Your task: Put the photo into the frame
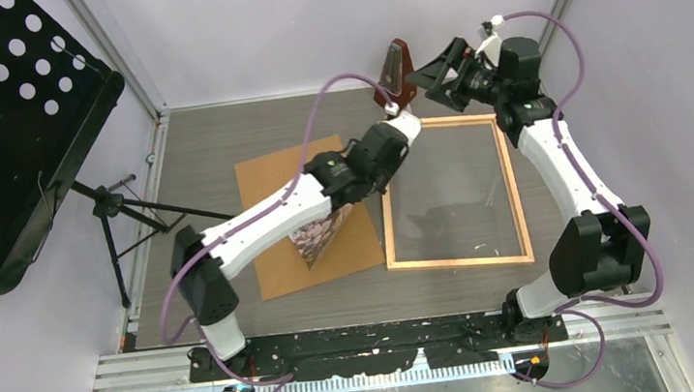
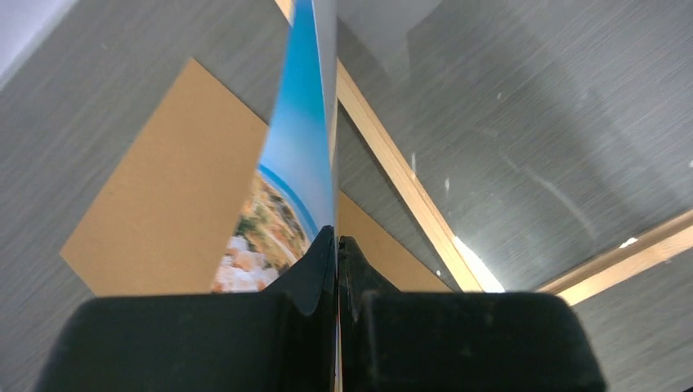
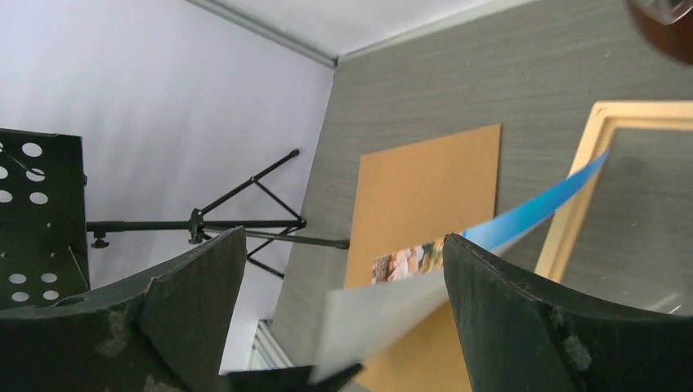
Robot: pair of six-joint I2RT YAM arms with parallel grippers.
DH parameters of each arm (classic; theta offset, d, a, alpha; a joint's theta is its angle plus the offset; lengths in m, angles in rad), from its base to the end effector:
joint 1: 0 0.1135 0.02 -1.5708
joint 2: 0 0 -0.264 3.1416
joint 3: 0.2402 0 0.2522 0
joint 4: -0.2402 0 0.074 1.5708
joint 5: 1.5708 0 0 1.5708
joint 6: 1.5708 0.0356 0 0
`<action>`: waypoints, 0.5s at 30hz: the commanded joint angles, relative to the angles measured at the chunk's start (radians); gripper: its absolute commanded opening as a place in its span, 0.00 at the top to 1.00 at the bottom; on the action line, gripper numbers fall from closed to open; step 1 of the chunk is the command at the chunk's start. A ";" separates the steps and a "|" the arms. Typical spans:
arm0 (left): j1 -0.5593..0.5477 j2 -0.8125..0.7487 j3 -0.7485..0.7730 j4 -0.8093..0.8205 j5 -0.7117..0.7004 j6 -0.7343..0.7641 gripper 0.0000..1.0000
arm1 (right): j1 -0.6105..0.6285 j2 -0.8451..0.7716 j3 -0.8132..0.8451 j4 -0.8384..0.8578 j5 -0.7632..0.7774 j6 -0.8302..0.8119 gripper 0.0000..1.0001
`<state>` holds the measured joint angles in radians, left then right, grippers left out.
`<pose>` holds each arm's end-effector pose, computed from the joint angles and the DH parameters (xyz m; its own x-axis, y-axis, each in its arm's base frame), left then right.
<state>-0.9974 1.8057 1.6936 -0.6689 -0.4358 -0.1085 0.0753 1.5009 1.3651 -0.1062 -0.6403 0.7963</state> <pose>0.2334 -0.3338 0.3277 -0.4445 0.5074 -0.7382 0.5540 0.8033 0.2185 0.3494 0.0477 0.3786 -0.6236 0.5278 -0.5766 -0.2759 0.5416 0.7941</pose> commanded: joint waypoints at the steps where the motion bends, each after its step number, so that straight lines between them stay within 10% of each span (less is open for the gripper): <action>1: 0.062 -0.131 0.089 -0.027 0.136 0.022 1.00 | -0.053 -0.084 0.009 0.040 -0.024 -0.101 0.04; 15: 0.219 -0.286 0.287 -0.087 0.396 -0.007 1.00 | -0.104 -0.208 -0.367 0.502 -0.254 -0.122 0.04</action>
<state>-0.7998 1.5757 1.9385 -0.7628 -0.1093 -0.0982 -0.0246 1.3361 1.0832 0.1860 -0.8028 0.6792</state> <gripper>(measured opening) 0.001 0.962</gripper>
